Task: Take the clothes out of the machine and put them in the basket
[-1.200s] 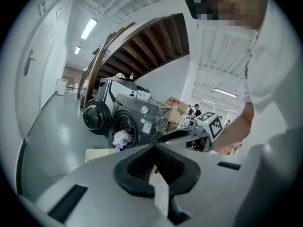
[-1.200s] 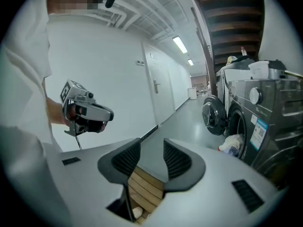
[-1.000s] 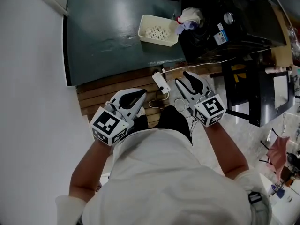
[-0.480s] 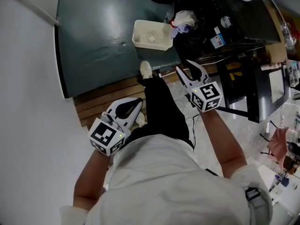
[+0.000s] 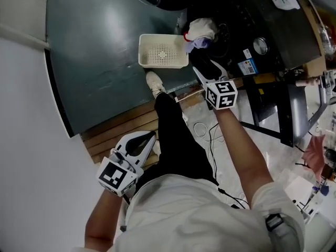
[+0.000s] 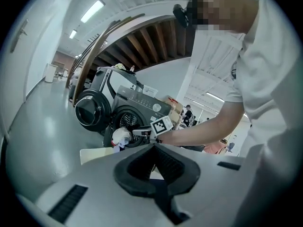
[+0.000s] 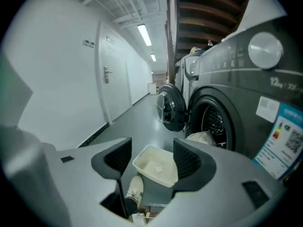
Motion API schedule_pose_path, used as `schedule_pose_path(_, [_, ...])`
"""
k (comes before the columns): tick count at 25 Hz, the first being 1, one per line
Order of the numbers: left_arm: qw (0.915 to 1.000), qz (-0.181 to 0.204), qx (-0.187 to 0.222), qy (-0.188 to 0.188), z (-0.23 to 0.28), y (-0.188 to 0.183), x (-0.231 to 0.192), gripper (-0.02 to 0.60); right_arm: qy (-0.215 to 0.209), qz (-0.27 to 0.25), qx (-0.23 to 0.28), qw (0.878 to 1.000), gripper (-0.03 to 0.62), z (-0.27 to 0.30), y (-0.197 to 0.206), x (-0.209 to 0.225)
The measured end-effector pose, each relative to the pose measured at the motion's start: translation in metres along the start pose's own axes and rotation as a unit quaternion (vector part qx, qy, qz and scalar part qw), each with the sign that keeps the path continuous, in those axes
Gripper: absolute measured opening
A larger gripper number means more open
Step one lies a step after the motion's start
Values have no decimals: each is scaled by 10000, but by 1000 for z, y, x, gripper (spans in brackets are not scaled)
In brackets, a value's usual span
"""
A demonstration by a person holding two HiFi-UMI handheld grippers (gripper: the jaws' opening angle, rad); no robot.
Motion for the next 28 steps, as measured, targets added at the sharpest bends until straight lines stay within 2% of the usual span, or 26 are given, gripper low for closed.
schedule_pose_path(12, [9989, -51, -237, 397, 104, -4, -92, -2, 1015, 453, -488, 9926, 342, 156, 45, 141])
schedule_pose_path(15, [9985, -67, -243, 483, 123, -4, -109, -2, 1274, 595, -595, 9883, 355, 182, 56, 172])
schedule_pose_path(19, [9979, -137, -301, 557, 145, 1, -128, -3, 1555, 737, -743, 9823, 410, 212, 71, 213])
schedule_pose_path(22, [9972, -234, -394, 591, 158, 7, -141, -2, 1769, 897, -867, 9763, 497, 232, 83, 240])
schedule_pose_path(28, [9960, -275, -486, 692, 180, 15, -160, -3, 2047, 966, -1098, 9678, 499, 259, 103, 277])
Point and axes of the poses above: the fingertips, and each gripper's own axes: z forward along the fingers, x to its right, y out of its underside, the point moved 3 cm from there along -z, backward along the fingers, and after that the axes turned 5 degrees about -y, right-handed, at the moved point
